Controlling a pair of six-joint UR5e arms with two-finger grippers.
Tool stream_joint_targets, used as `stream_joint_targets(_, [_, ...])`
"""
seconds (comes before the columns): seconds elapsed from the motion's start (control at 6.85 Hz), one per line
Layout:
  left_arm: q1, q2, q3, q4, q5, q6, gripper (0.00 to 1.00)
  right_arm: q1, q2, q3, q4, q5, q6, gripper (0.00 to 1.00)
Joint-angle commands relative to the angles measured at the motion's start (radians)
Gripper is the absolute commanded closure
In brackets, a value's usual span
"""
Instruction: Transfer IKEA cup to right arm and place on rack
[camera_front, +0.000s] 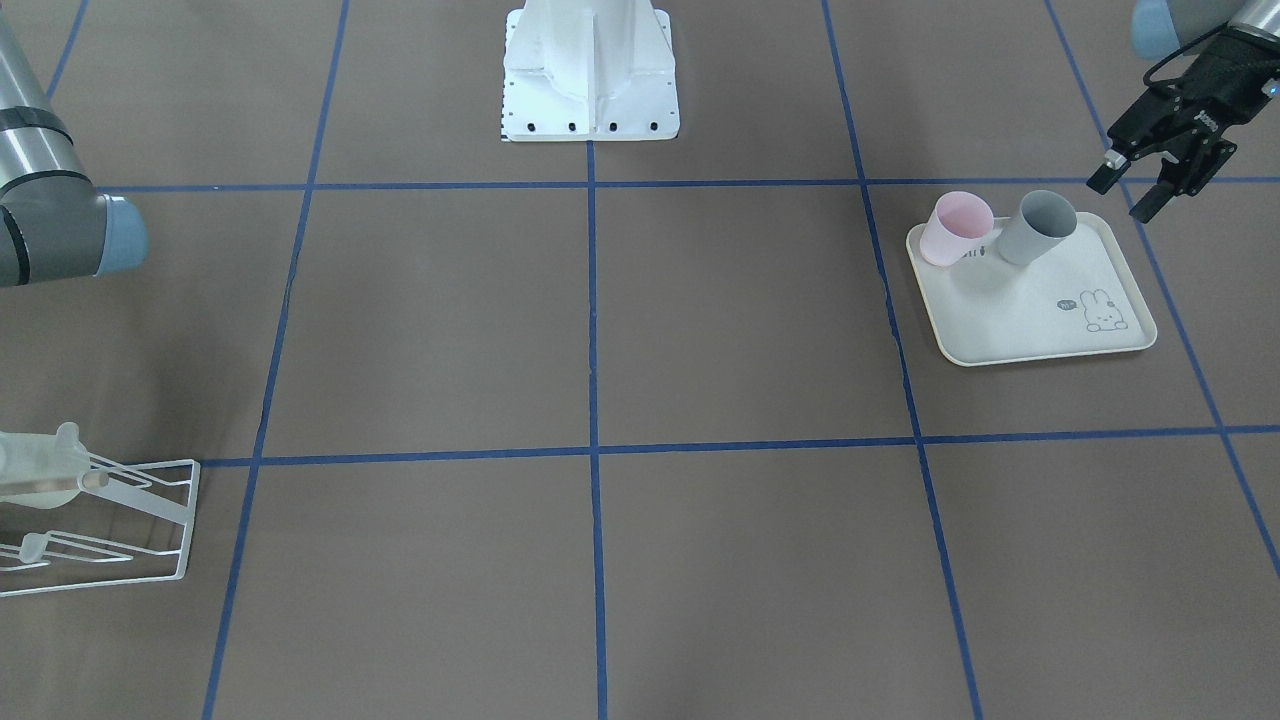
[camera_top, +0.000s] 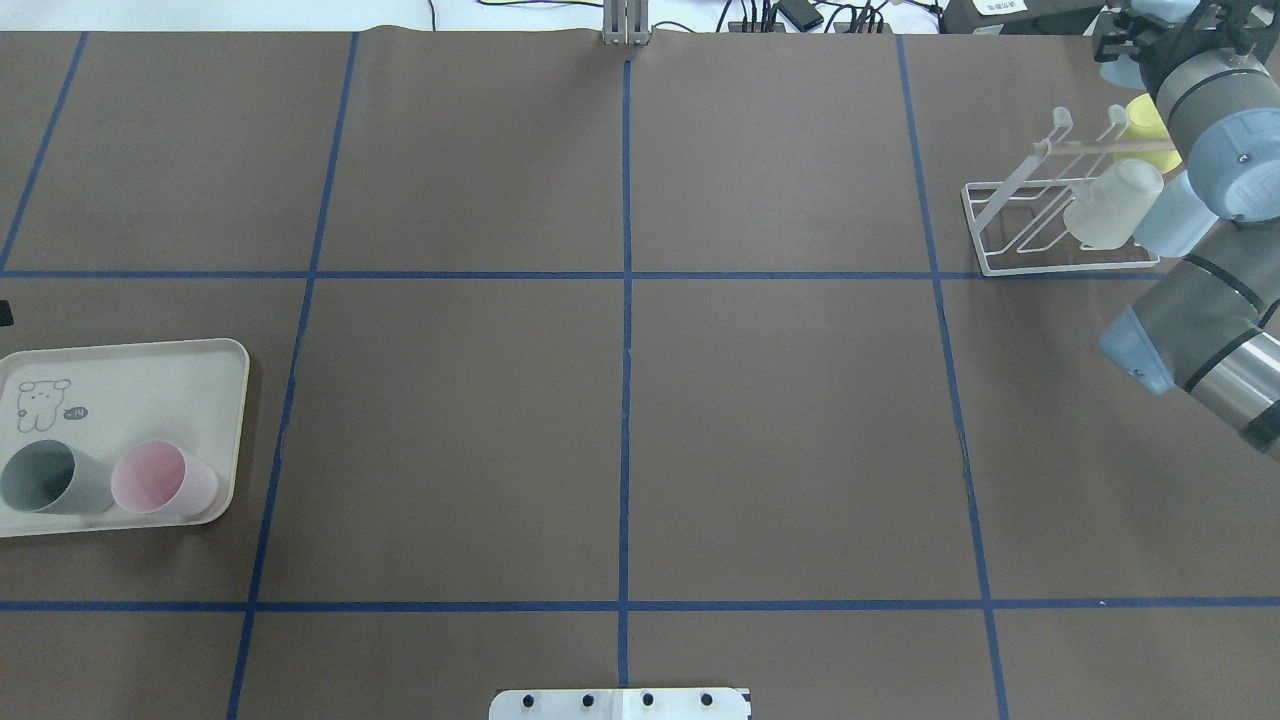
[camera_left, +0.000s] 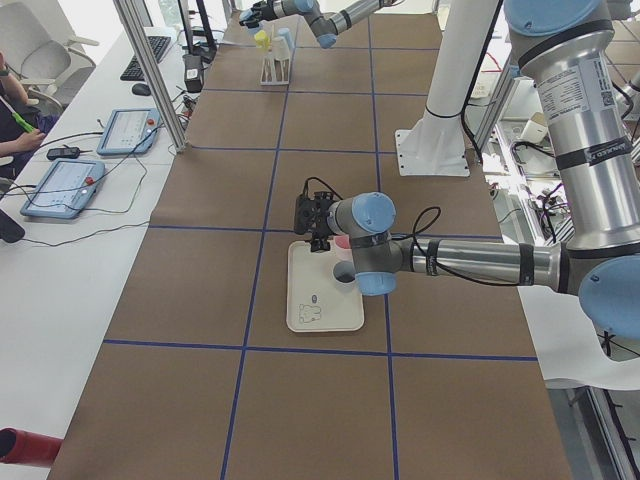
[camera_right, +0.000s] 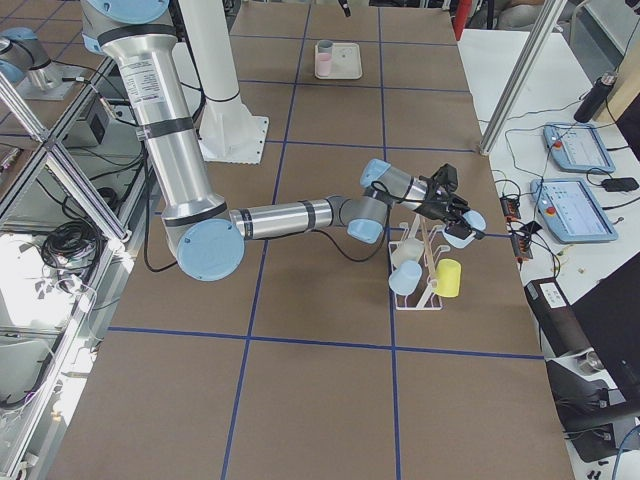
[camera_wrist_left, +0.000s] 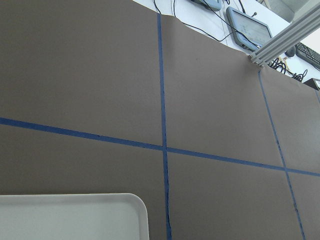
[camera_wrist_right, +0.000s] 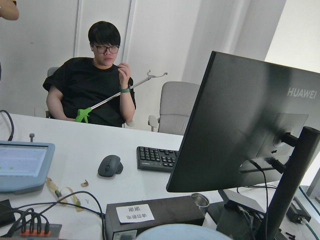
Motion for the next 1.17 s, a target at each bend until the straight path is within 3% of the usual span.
stream_joint_targets(0.0, [0.001,-0.001,0.004,0.0,-0.001,-0.009,0.01,-0.011,0.012,-0.003,0.029,-0.09,0.063,1.0])
stream_joint_targets(0.29, [0.001,0.003,0.004,0.0,-0.001,-0.021,0.01,-0.054,-0.005,0.0,0.055,-0.206,0.138,1.0])
stream_joint_targets(0.44, [0.001,0.003,0.01,-0.002,-0.001,-0.021,0.01,-0.088,-0.023,-0.01,0.12,-0.269,0.131,1.0])
stream_joint_targets(1.02, [0.002,0.001,0.025,-0.002,-0.001,-0.02,0.01,-0.117,-0.037,-0.128,0.23,-0.28,0.131,1.0])
